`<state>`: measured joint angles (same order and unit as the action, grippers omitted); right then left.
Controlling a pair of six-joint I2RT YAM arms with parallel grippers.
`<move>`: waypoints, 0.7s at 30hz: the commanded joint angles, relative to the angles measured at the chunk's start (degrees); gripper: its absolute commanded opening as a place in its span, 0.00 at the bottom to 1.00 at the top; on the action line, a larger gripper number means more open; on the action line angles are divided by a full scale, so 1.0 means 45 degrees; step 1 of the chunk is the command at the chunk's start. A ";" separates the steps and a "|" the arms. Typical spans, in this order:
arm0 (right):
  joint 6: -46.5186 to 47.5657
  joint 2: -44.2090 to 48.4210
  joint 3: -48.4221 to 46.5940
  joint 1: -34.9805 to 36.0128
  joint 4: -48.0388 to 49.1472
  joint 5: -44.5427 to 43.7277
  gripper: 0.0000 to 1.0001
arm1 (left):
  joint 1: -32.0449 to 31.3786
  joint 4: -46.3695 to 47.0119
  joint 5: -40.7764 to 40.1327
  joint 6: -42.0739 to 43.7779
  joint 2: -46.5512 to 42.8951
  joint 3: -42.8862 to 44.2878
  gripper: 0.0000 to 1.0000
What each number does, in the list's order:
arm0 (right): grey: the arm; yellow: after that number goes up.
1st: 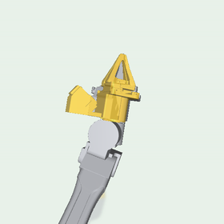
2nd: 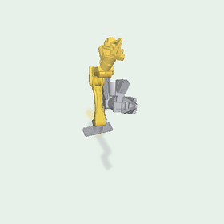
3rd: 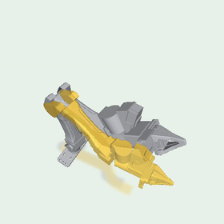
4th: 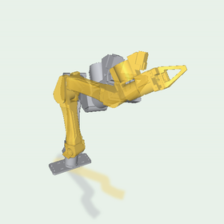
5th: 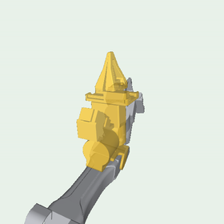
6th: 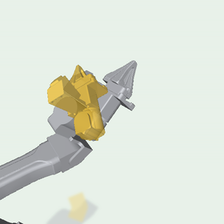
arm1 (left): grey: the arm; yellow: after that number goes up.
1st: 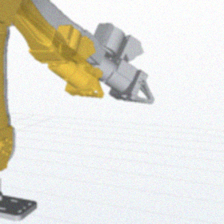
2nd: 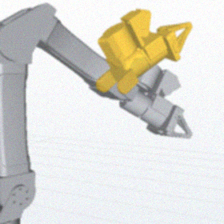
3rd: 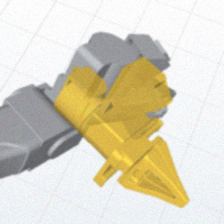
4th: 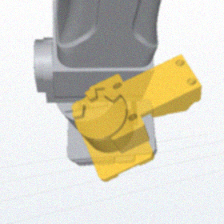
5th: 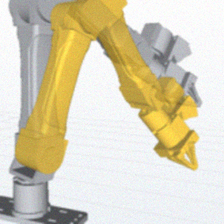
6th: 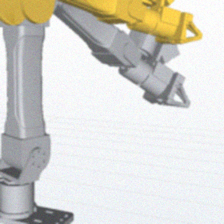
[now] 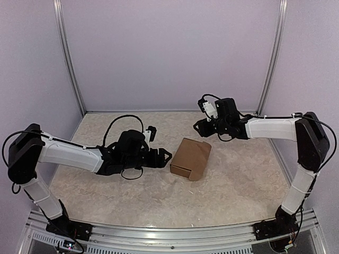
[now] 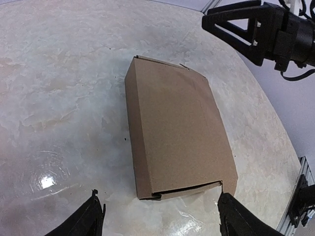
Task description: Fold the paper box
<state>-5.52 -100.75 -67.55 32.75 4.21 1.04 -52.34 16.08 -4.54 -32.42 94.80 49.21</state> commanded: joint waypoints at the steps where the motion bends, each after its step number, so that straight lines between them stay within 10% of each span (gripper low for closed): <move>1: 0.0172 -0.1422 -0.1268 -0.0641 -0.1934 0.2718 0.56 | 0.0718 -0.0622 0.1710 -0.1182 -0.0428 0.0248 0.78; 21: 0.0443 -0.4133 -0.3354 -0.1534 -0.4466 0.5351 0.55 | 0.1494 -0.2476 0.5149 -0.1988 0.0293 0.1686 0.80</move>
<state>-3.84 -118.08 -81.60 26.22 -12.86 22.85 -45.69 8.80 14.68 -41.95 94.39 55.24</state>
